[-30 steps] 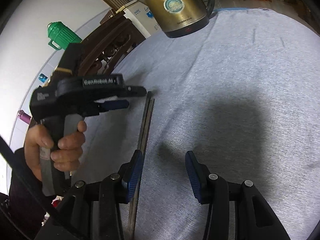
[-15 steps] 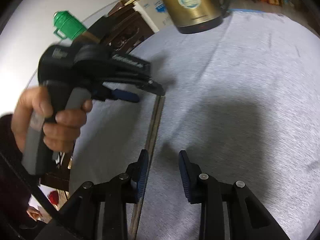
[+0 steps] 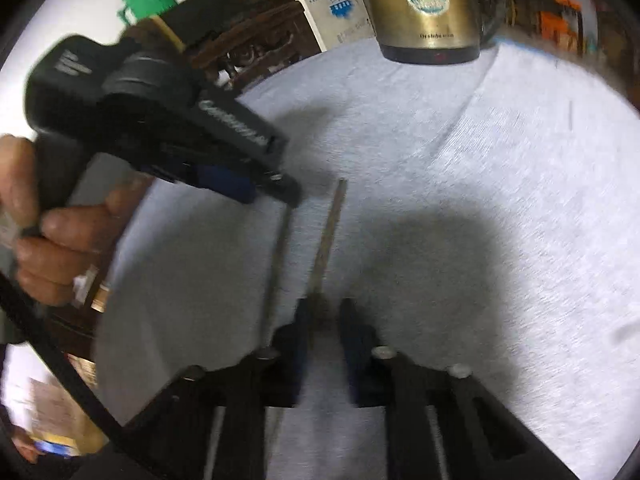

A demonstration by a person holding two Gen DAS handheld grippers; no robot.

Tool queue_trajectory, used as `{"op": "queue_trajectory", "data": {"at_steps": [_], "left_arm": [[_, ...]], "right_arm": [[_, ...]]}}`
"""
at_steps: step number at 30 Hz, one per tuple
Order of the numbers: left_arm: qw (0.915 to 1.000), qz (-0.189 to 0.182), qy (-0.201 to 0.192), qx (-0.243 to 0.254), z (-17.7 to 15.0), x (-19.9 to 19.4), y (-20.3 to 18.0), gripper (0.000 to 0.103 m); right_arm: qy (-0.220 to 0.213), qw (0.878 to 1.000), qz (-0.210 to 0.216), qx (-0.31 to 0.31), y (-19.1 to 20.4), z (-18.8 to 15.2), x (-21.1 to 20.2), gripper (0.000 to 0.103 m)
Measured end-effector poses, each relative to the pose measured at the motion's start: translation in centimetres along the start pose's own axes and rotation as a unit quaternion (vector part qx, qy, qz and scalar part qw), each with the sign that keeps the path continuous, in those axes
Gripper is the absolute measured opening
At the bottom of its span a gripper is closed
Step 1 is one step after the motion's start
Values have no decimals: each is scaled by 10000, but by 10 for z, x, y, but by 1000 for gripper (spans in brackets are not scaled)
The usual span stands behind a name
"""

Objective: Organize utensils
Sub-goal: 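Close the right tool on a dark chopstick while the left tool aligns on another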

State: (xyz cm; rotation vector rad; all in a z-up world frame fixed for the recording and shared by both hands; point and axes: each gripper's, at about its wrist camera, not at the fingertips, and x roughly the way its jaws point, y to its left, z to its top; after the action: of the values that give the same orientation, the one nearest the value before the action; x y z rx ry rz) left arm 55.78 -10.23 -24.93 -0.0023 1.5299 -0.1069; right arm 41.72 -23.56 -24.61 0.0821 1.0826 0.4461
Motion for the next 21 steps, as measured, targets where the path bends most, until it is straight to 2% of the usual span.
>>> {"op": "queue_trajectory", "data": {"at_steps": [2,4,7,11,15,19,20,21], "left_arm": [[9999,67,38,69,-8,0,7,47],[9999,-45,111,45,-10,-1,12,47],[9987,-384,286,-170,-8,-5,30,47],[9969,-553,404,-385,-10,-8,54,47],[9939,-794,457,-622,-13,-18,74,47],[9904,-928,500,-899,-12,-22,87,47],[9898,-949,505,-935,-28,-26,88,47],[9890,-974,523,-984,-27,-25,91,47]], "right_arm": [[31,9994,-311,-159,3,1,-1,3],[81,9990,-424,-126,0,3,-3,4],[300,9995,1,78,-4,11,-2,6],[553,9980,158,256,-2,29,5,7],[848,9962,64,200,3,50,13,7],[1491,9884,-40,295,7,63,33,8],[1594,9866,-41,337,6,64,36,8],[1647,9856,-2,392,6,65,39,9]]}}
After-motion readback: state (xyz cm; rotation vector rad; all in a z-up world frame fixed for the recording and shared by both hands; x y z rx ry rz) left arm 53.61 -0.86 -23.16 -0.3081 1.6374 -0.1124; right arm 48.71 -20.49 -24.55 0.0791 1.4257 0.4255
